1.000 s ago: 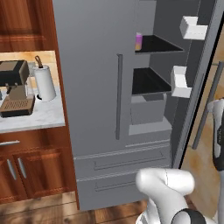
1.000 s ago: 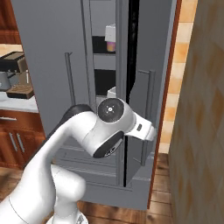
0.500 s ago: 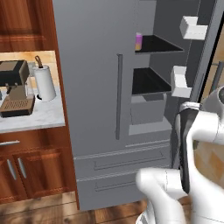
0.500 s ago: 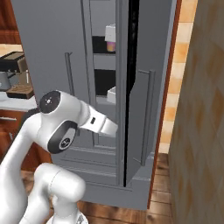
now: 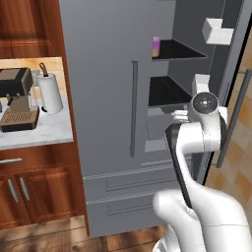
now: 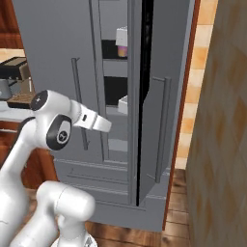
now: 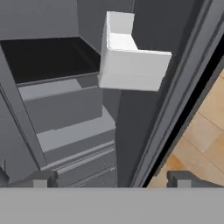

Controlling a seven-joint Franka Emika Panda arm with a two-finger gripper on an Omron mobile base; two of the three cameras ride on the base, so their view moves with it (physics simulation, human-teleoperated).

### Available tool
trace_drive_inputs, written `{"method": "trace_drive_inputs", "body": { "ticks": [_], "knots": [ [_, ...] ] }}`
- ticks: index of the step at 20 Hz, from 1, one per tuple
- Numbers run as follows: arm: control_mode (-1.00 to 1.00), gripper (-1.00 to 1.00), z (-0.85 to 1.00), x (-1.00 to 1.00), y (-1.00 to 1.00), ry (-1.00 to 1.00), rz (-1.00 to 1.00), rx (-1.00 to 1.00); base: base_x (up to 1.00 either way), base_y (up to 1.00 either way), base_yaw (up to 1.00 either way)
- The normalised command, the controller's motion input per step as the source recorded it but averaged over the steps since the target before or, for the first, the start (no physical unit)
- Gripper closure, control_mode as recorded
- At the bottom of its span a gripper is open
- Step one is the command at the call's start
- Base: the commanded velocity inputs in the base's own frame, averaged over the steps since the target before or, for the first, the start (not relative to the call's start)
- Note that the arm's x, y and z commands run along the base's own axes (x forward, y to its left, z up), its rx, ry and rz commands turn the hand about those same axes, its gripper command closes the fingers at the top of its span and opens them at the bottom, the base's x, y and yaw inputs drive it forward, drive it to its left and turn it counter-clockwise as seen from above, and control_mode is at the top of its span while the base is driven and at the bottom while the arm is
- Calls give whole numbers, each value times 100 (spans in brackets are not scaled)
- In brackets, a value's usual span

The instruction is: Open the fridge, grab two sodas, and place both sodas inside the bowl with ice on the dining counter.

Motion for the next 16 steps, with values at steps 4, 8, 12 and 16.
{"method": "trace_drive_inputs", "body": {
  "ticks": [4, 8, 12, 16],
  "knots": [
    [-100, -100, 34, 53, 29, 9, -5, -3, 0, 0, 0],
    [-100, -100, 44, 39, 27, 10, -10, -5, 0, 0, 0],
    [-100, -100, 19, 43, 10, 10, -14, -8, 0, 0, 0],
    [-100, -100, 0, 50, 0, 7, -13, -7, 0, 0, 0]
  ]
}}
